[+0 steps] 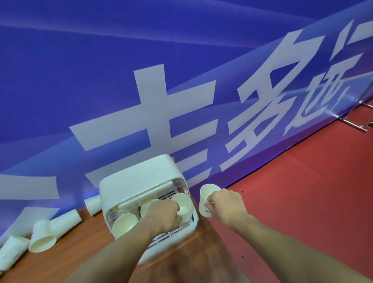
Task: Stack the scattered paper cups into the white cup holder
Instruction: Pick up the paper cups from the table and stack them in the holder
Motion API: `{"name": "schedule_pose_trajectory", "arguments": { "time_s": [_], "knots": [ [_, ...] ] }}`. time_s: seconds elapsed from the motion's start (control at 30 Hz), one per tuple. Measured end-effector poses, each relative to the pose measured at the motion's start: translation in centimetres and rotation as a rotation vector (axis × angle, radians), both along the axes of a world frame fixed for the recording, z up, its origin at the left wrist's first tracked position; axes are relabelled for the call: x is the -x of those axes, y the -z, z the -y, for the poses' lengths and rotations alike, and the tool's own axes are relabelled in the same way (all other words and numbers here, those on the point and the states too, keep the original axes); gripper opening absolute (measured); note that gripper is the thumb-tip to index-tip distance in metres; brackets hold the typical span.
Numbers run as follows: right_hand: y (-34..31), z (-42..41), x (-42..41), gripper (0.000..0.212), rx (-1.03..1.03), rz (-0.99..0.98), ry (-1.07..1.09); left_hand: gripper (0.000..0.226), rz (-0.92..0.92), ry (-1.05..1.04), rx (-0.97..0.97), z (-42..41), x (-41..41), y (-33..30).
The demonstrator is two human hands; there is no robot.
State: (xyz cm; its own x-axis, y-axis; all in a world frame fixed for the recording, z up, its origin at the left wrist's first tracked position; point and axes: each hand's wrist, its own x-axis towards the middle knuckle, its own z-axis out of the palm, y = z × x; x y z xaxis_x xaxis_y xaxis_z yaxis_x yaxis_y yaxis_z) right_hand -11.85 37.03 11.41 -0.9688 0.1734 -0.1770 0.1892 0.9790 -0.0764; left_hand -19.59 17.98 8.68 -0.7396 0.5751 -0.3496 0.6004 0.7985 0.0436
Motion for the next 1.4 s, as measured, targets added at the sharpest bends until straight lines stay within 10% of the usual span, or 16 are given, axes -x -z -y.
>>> {"name": "schedule_pose_trajectory", "arguments": {
  "time_s": [0.43, 1.4],
  "knots": [
    [-5.4, 6.6, 1.6, 0.033, 0.002, -0.195, -0.161, 0.035, -0.116, -0.055, -0.136, 4.0, 1.2, -6.4],
    [2.7, 6.8, 3.4, 0.036, -0.038, 0.081, -0.308, 0.028, -0.024, -0.127, -0.177, 5.6, -0.1, -2.3]
  ]
}}
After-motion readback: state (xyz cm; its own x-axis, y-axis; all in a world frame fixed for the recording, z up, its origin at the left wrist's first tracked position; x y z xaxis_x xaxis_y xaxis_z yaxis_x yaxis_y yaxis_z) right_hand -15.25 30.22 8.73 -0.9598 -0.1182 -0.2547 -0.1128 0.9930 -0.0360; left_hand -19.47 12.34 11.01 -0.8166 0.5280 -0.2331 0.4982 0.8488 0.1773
